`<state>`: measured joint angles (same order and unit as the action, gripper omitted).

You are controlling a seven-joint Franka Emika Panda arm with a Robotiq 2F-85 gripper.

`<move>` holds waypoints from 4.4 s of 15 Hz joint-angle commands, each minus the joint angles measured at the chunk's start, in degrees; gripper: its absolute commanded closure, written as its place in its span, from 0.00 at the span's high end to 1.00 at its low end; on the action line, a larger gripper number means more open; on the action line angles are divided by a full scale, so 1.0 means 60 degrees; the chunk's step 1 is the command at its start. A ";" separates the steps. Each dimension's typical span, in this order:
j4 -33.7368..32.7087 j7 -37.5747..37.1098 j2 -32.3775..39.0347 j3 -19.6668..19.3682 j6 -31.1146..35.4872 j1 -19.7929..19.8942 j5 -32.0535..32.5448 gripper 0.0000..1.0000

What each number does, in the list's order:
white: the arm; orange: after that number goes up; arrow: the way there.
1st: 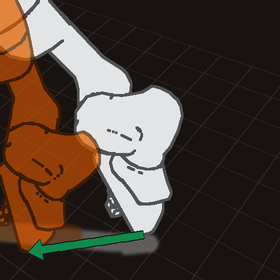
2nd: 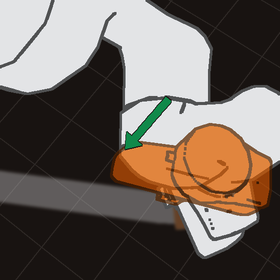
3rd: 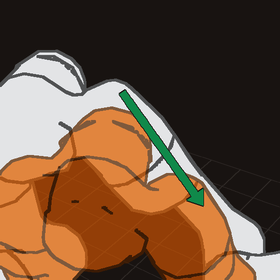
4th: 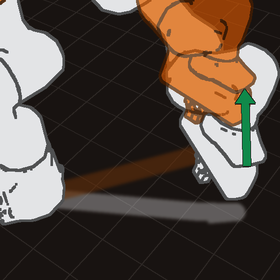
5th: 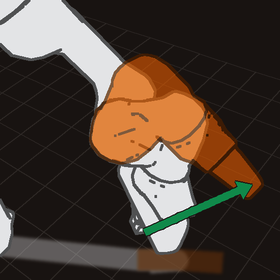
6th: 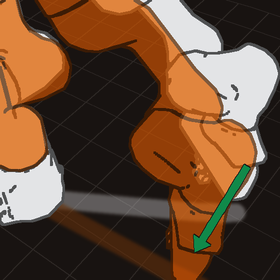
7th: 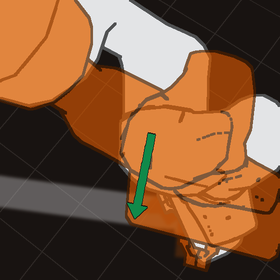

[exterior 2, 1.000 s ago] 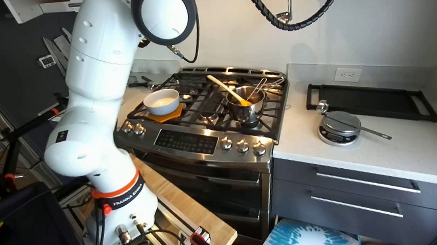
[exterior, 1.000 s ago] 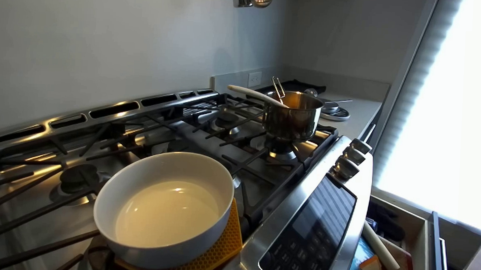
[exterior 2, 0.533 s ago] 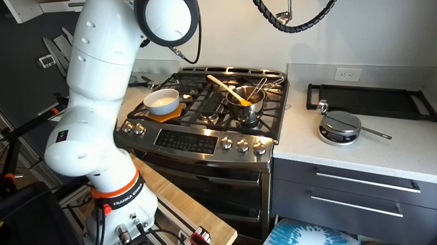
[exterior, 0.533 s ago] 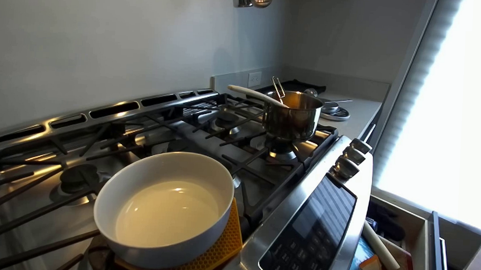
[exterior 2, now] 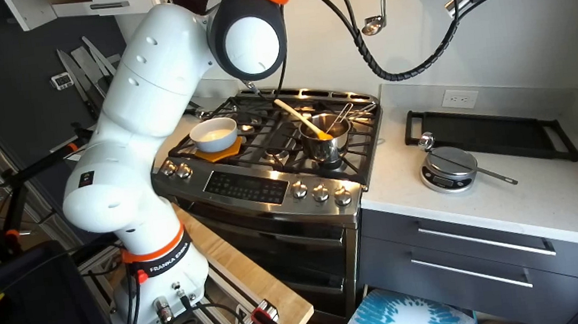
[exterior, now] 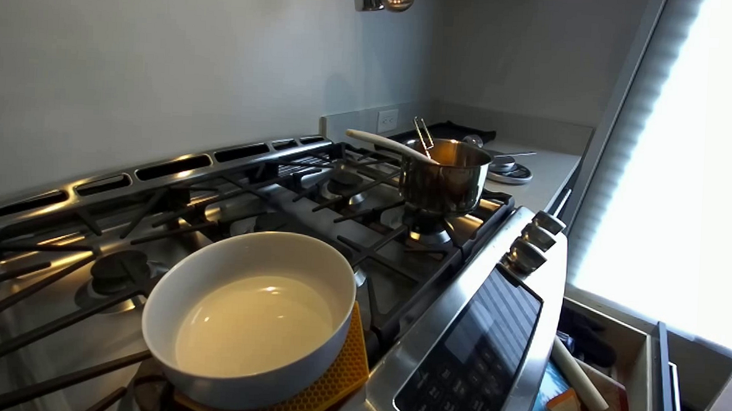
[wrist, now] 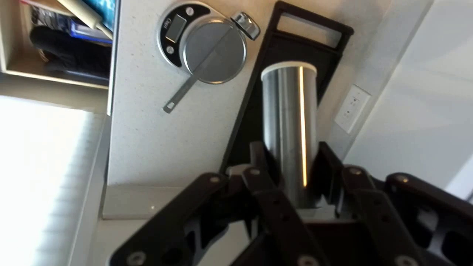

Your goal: Put a silver cylinder on the kitchen scale

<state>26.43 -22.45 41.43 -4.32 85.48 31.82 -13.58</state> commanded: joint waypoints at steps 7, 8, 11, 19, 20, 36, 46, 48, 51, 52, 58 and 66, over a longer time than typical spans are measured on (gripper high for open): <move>-0.0230 -0.1051 0.0969 -0.0214 -0.1457 -0.0285 0.0432 0.36; 0.0226 -0.1013 0.0736 -0.0218 -0.1230 -0.0329 0.0460 0.36; 0.0121 -0.1014 0.0725 -0.0206 -0.1223 -0.0323 0.0471 0.11; -0.0340 -0.1232 0.2771 -0.0102 0.0251 -0.0065 0.0309 0.11; -0.0374 -0.1142 0.3027 -0.0084 0.0366 -0.0028 0.0331 0.11; -0.0322 0.1436 0.4951 0.0755 0.1742 0.0166 0.0000 0.11; -0.0249 0.3878 0.5372 0.0788 0.2498 -0.0232 0.0464 0.11; -0.0130 0.3587 0.5367 0.0722 0.2824 -0.0340 0.0506 0.11; -0.0228 0.2721 0.5557 0.0643 0.3480 -0.0424 0.0442 0.11; -0.0254 0.2447 0.5609 0.0576 0.3806 -0.0471 0.0478 0.11; -0.0130 0.1275 0.5761 0.0001 0.4957 -0.0842 0.1038 0.11; -0.0123 0.0415 0.5753 0.0127 0.4721 -0.0726 0.0839 0.67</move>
<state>26.08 -17.87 75.49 -3.86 113.96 26.84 -8.15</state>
